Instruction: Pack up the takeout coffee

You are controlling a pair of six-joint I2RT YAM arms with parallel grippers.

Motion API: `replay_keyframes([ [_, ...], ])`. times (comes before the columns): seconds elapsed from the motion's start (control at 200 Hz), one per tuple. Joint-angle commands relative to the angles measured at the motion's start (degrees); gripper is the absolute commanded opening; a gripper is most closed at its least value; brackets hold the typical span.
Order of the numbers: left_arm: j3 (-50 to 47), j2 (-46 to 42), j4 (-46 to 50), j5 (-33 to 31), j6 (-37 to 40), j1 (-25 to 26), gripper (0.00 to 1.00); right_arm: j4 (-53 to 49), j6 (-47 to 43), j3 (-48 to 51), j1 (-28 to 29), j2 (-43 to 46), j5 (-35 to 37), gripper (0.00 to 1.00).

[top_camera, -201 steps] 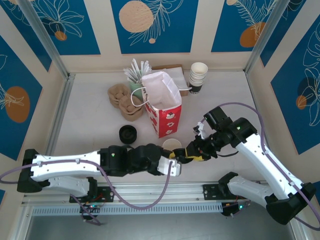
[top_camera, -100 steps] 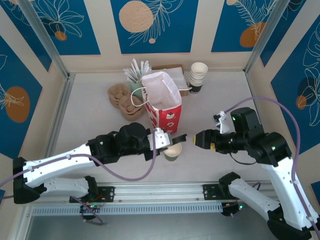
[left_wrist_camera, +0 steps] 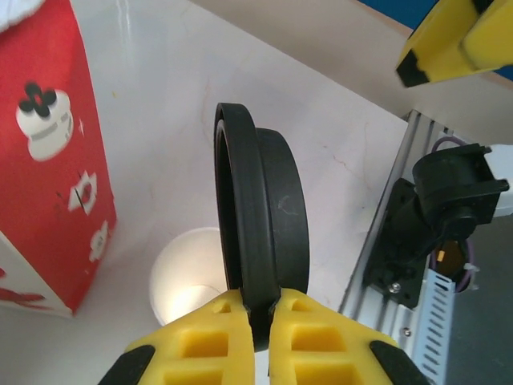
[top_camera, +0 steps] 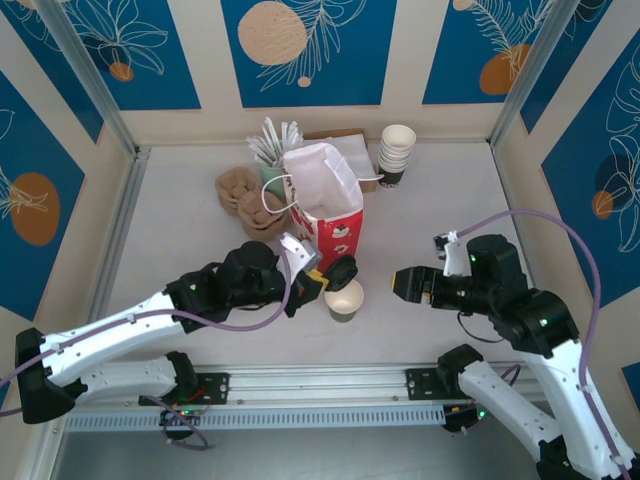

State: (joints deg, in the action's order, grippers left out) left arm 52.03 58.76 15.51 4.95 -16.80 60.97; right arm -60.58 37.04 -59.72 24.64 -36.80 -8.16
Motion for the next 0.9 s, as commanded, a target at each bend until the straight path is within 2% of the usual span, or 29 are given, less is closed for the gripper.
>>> replay_keyframes([
  [0.0, -1.35, -0.29, -2.47, 2.26, -9.02, -0.37, 0.08, 5.83, 3.17, 4.48, -0.98, -1.25, -3.99, 0.76],
  [0.3, -3.57, 1.23, -5.41, 3.01, -20.67, -0.64, 0.08, 11.65, 6.56, 11.32, -7.10, -1.44, -13.31, 0.76],
  [0.44, -5.02, 2.99, -8.40, 5.30, -26.16, -1.31, 0.08, 14.19, 7.29, 13.98, -10.88, -1.45, -18.30, 0.76],
  [0.7, -8.31, 5.17, -14.02, 7.82, -32.29, -2.73, 0.09, 18.56, 8.78, 17.72, -16.55, -2.07, -24.90, 0.75],
  [0.895, -11.21, 6.27, -17.58, 9.44, -35.20, -4.43, 0.11, 22.22, 9.56, 19.30, -17.27, -4.35, -27.33, 0.74],
])
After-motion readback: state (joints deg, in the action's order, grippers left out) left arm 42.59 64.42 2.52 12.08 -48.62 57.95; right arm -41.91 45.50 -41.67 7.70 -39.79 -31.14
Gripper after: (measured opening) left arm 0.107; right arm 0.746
